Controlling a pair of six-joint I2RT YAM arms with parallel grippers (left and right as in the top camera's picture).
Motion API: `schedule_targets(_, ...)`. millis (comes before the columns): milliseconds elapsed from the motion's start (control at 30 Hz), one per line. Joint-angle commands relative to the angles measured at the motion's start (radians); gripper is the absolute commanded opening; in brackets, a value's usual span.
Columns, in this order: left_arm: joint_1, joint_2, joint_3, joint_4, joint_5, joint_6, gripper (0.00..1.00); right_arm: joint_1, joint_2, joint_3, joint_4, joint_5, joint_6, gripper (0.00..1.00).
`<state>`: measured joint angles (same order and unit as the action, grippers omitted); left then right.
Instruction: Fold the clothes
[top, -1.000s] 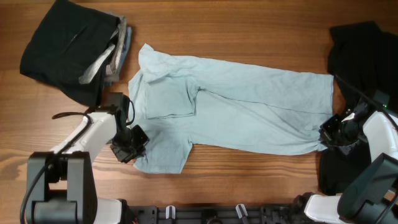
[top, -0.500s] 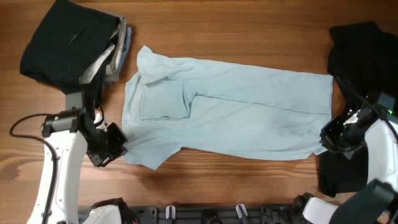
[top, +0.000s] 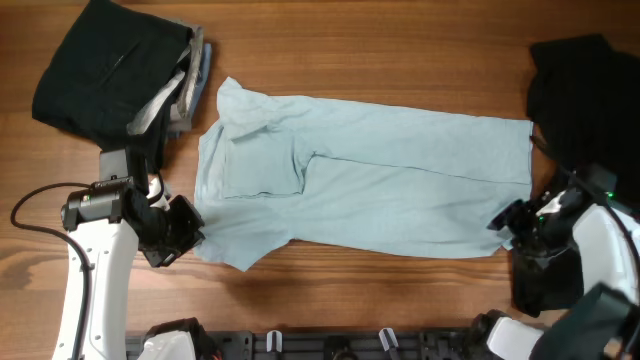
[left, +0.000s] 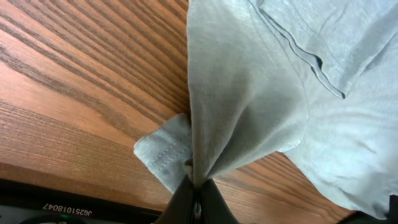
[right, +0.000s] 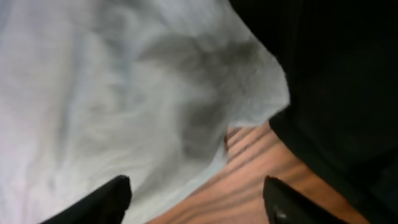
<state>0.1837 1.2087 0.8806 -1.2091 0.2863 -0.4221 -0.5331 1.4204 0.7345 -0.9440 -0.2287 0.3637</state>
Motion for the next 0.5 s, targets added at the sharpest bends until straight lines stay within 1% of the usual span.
schedule_targets(0, 0.006, -0.016, 0.02, 0.01, 0.009, 0.015, 0.04, -0.001, 0.074, -0.029, 0.043, 0.01, 0.051, 0.81)
schedule_targets(33, 0.006, -0.016, 0.02, 0.013, 0.009, 0.015, 0.04, -0.001, 0.101, -0.029, 0.062, 0.027, 0.057, 0.82)
schedule_targets(67, 0.006, -0.016, 0.02, 0.013, 0.009, 0.015, 0.04, -0.001, 0.118, -0.029, 0.073, 0.026, 0.057, 0.79)
schedule_targets(100, 0.006, -0.016, 0.02, 0.013, 0.009, 0.015, 0.04, -0.001, 0.139, -0.029, 0.087, 0.025, 0.057, 0.6)
schedule_targets(133, 0.006, -0.016, 0.02, 0.013, 0.009, 0.015, 0.04, -0.001, 0.143, -0.029, 0.1, 0.027, 0.051, 0.35)
schedule_targets(167, 0.006, -0.016, 0.02, 0.013, 0.009, 0.015, 0.04, -0.002, 0.14, -0.025, 0.101, 0.026, 0.05, 0.18)
schedule_targets(233, 0.006, -0.016, 0.02, 0.016, 0.009, 0.015, 0.04, -0.002, 0.137, 0.0, 0.093, 0.026, 0.046, 0.07)
schedule_targets(267, 0.006, -0.016, 0.021, 0.018, 0.009, 0.015, 0.04, -0.002, 0.134, 0.026, 0.074, 0.026, 0.028, 0.04)
schedule_targets(367, 0.006, -0.016, 0.029, 0.011, 0.009, 0.015, 0.04, -0.002, 0.108, 0.112, -0.027, 0.026, -0.027, 0.04)
schedule_targets(467, 0.006, -0.016, 0.066, 0.001, 0.008, 0.015, 0.04, -0.002, 0.047, 0.195, -0.124, 0.018, -0.055, 0.04)
